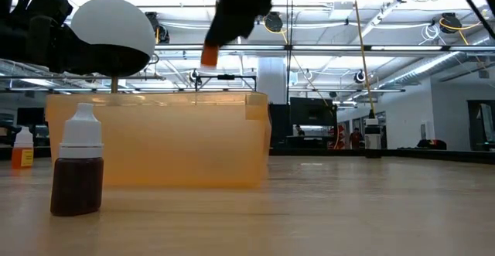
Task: Pick & Place food coloring
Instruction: Put the small orange food coloring bottle into the orange bin
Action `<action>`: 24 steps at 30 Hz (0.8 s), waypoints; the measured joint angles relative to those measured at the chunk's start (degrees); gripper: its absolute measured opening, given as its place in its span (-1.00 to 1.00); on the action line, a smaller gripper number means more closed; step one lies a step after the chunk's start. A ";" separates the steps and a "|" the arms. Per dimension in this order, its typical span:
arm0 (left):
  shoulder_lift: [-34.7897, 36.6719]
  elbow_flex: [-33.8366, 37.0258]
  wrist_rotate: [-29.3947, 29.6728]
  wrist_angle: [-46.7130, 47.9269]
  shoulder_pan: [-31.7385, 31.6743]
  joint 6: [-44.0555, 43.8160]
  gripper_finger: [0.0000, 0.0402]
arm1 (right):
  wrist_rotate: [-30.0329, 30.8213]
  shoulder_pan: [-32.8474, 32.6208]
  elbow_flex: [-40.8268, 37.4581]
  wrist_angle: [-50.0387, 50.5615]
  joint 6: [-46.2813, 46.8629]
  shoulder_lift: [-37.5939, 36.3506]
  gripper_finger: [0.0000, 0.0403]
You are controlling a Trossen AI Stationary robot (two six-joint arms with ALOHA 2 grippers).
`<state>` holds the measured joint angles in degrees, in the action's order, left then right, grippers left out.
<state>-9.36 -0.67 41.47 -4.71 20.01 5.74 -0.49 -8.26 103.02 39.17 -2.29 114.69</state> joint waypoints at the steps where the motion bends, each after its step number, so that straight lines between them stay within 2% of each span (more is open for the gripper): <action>1: 0.02 0.00 0.00 0.00 0.00 0.00 0.54 | 0.09 0.19 0.00 0.82 -0.12 1.50 -0.73; 11: 0.02 0.00 0.02 0.02 0.00 0.00 0.54 | 0.11 2.50 -0.02 3.87 -1.24 12.09 -0.73; 24: 0.00 0.00 0.00 0.07 0.00 0.00 0.54 | 0.15 4.67 0.09 2.39 -1.85 13.28 -0.73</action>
<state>-9.37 -0.67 41.47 -4.64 20.01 5.74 -0.34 -3.60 103.11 41.56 -4.14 127.96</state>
